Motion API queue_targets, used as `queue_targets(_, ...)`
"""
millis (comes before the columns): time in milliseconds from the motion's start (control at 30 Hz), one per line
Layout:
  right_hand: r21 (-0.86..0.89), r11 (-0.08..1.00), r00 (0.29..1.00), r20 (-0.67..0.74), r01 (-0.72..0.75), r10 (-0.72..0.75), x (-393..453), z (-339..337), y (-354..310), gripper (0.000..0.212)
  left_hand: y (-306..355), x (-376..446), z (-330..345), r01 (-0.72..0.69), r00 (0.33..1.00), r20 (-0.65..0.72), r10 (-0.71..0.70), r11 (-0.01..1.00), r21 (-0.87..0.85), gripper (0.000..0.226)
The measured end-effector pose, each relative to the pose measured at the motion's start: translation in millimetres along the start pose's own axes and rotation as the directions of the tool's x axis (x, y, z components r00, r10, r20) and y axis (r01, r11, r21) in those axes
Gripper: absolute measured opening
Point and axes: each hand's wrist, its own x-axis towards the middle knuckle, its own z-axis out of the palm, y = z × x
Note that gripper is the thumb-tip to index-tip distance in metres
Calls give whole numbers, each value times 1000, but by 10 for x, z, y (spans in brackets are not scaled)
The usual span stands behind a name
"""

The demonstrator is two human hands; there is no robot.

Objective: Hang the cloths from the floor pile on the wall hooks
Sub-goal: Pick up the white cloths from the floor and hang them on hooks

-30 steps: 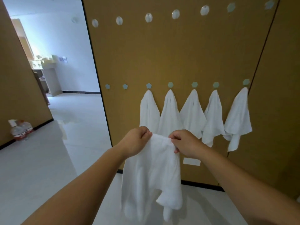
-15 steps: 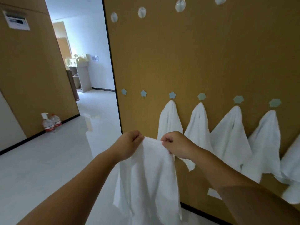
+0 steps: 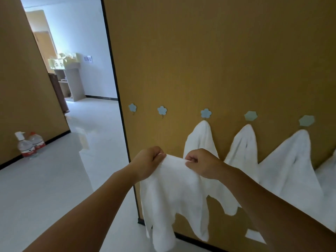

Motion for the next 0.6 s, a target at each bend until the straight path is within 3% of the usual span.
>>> queue_targets(367, 105, 988, 969, -204, -117, 137, 1290, 372, -6, 25, -1040, 1190, -377, -106, 975, 187, 116, 992, -63, 13)
queue_targets(600, 91, 992, 976, -193, -86, 103, 1855, 419, 137, 30, -1354, 1661, -398, -46, 974, 216, 61, 996, -76, 6)
